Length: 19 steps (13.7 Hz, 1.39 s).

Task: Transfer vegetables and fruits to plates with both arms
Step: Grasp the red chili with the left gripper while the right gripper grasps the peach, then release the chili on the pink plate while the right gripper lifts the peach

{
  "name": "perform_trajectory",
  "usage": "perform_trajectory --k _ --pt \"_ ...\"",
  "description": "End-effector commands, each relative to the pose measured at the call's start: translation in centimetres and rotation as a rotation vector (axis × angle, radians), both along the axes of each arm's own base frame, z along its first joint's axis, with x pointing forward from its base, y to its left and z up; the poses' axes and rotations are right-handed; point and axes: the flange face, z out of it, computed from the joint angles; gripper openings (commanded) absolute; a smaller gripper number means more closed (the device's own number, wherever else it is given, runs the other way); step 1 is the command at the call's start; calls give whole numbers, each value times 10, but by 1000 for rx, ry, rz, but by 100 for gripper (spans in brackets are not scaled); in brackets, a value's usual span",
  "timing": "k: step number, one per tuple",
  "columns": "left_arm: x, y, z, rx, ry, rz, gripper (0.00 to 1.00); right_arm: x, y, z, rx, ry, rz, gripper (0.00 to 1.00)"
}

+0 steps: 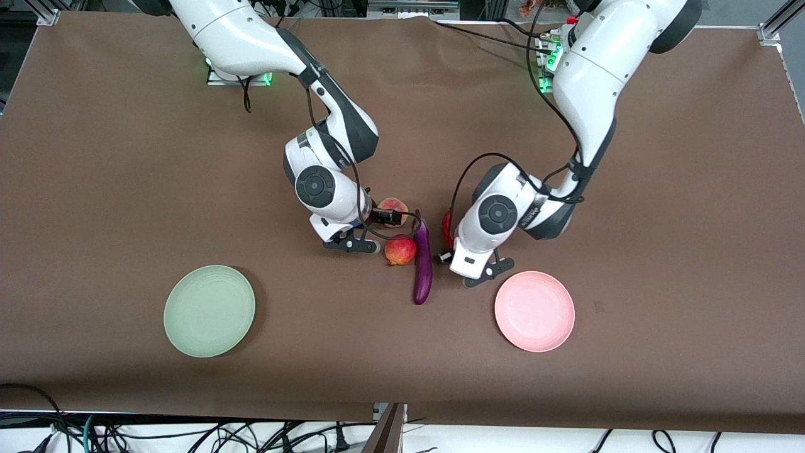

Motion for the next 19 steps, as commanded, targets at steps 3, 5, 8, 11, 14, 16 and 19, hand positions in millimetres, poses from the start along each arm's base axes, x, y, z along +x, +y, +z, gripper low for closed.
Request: perform_trajectory --k 3,5,8,11,14,16,19 --pt "53 124 46 32 -54 -224 15 -7 18 -12 14 0 -24 100" --pt "71 143 60 69 -107 -307 15 -14 25 -26 7 6 -12 100" --pt "93 164 53 110 -143 -380 15 -19 32 -38 10 -3 -6 100" --pt "118 156 58 93 -206 -390 15 -26 41 -41 11 -7 8 99" --pt "121 152 41 87 -209 -395 65 -27 41 -41 6 -14 29 54" --pt "123 150 41 79 -250 -394 100 -26 40 -41 1 -12 30 30" --pt "125 155 56 91 -261 -390 100 -14 28 -23 -1 -12 22 25"
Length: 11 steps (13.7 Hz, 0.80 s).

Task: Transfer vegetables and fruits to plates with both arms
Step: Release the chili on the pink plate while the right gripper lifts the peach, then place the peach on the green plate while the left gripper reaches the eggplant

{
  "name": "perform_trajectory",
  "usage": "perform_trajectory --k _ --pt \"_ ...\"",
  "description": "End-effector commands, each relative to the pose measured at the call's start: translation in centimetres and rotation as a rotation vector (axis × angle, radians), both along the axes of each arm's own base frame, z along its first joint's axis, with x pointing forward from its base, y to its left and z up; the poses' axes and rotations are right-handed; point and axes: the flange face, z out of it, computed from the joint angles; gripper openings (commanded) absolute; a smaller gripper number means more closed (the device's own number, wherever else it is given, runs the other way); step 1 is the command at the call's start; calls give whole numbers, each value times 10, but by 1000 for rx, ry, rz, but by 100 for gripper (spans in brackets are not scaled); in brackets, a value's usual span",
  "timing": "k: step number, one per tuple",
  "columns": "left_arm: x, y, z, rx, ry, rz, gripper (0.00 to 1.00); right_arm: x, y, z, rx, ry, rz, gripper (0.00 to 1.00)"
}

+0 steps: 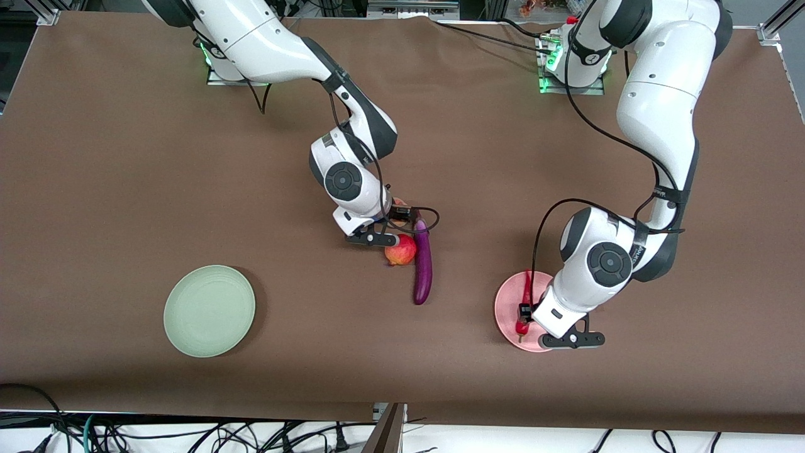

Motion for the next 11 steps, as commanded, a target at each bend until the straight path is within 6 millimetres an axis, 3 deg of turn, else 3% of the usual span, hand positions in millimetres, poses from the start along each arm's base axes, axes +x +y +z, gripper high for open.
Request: perform_trajectory --k 1,5,7,11 --pt "3 3 15 36 -8 -22 100 13 -15 31 -8 12 0 25" --pt "-15 -5 43 71 121 -18 100 52 -88 90 -82 1 69 25" --pt "-33 -38 52 65 187 -4 100 81 -142 95 -123 -37 108 25" --pt "-76 -113 45 11 255 -91 99 136 -281 93 -149 -91 215 25"
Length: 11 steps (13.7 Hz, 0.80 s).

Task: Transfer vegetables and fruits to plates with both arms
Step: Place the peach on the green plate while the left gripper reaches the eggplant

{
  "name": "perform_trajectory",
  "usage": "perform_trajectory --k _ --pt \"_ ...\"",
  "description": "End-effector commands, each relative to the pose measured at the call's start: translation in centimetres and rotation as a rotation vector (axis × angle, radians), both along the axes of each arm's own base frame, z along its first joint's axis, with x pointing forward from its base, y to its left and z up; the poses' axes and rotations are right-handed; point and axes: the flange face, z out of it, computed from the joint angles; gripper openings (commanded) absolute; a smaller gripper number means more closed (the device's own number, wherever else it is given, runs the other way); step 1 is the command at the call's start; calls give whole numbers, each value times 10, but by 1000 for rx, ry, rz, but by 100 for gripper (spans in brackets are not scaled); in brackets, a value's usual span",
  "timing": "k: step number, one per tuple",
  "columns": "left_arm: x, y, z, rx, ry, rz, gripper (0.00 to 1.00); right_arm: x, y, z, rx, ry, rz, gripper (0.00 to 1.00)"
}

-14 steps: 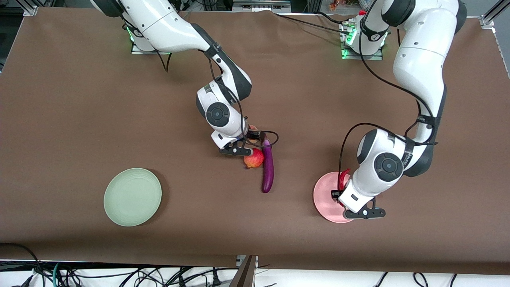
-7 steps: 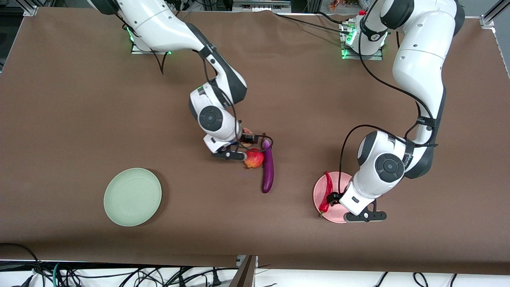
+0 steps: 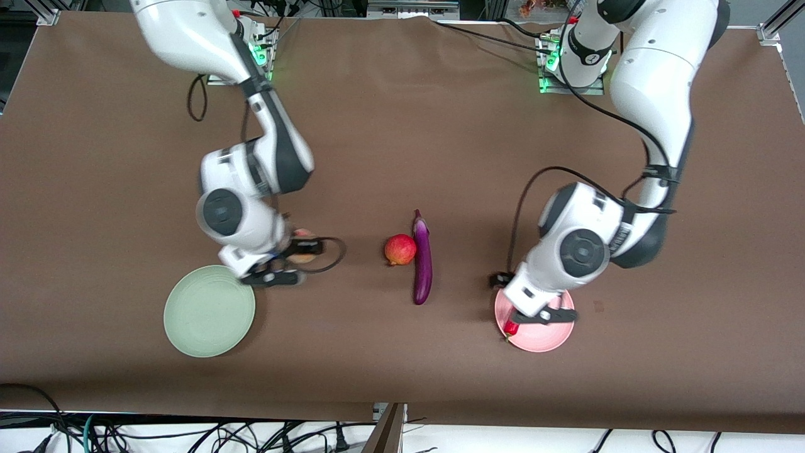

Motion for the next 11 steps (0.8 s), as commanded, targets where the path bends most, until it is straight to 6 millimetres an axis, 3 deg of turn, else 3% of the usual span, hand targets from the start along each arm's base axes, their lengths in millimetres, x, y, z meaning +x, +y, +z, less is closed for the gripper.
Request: perform_trajectory --k 1,4,6,8,11 --pt "-34 -42 5 -17 20 -76 94 23 -90 -15 6 4 74 26" --pt "-36 -66 -8 -101 -84 -73 74 44 -181 -35 12 -62 193 26" --pt "-23 -69 -24 -173 -167 -33 74 49 -221 -52 1 -90 239 26" --pt "-21 -82 -46 -224 -229 6 75 53 -239 -64 5 -127 249 26" --pt "-40 -113 -71 -167 -248 0 75 54 -242 -72 5 -143 240 26"
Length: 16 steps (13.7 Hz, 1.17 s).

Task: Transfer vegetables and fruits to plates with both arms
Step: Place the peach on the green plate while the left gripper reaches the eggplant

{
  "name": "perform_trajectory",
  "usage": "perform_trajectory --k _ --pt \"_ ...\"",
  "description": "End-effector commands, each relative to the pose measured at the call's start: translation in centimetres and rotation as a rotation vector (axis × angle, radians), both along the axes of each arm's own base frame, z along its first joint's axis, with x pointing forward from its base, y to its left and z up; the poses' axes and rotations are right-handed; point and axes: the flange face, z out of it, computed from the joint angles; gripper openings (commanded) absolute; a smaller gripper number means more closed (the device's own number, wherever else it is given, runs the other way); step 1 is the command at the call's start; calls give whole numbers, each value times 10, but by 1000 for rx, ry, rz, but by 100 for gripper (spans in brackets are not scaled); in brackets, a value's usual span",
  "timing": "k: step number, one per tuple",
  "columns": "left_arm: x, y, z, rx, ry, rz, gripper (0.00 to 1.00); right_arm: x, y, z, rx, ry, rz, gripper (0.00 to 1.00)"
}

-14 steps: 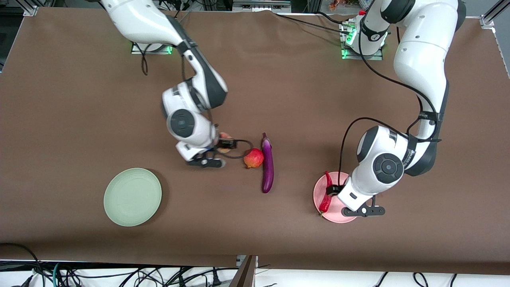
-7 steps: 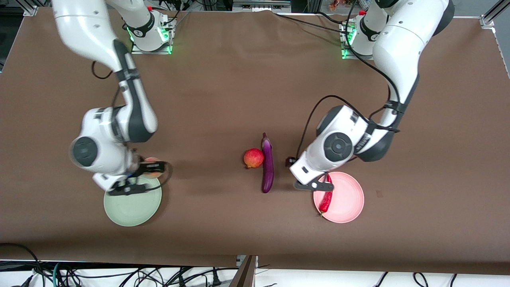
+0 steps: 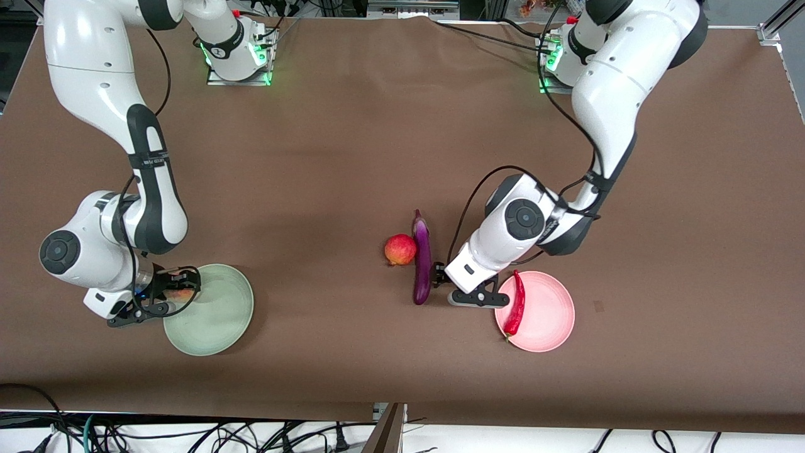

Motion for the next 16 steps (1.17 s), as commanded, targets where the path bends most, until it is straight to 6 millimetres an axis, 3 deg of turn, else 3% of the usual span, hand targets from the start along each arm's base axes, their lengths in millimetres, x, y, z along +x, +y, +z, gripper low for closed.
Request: perform_trajectory --k 1,2,3,4,5,8,9,11,13,15,16 --pt "-20 -35 -20 81 -36 9 75 2 5 1 24 -19 12 27" --pt "-24 -39 -25 96 -41 11 75 2 5 1 23 -21 13 34" --pt "-25 -41 -32 91 -42 19 74 2 7 1 24 -20 11 55" --pt "-24 -41 -33 78 -48 31 73 3 9 2 25 -24 15 67" --pt "-24 -42 -33 68 -53 41 73 6 13 7 30 -38 15 100" --pt "-18 -36 -28 61 -57 57 73 16 24 30 64 -77 16 100" --pt "-20 -38 -29 61 -56 54 73 16 38 34 87 -67 28 100" --pt "-26 -44 -43 65 -41 44 74 20 55 53 137 -37 39 100" --pt "-30 -53 -47 37 -68 37 73 18 69 56 214 3 -28 100" --pt "-31 -54 -52 25 -82 33 71 15 106 58 227 20 -75 100" --pt "-31 -53 -54 28 -81 30 61 12 125 59 230 31 -118 100"
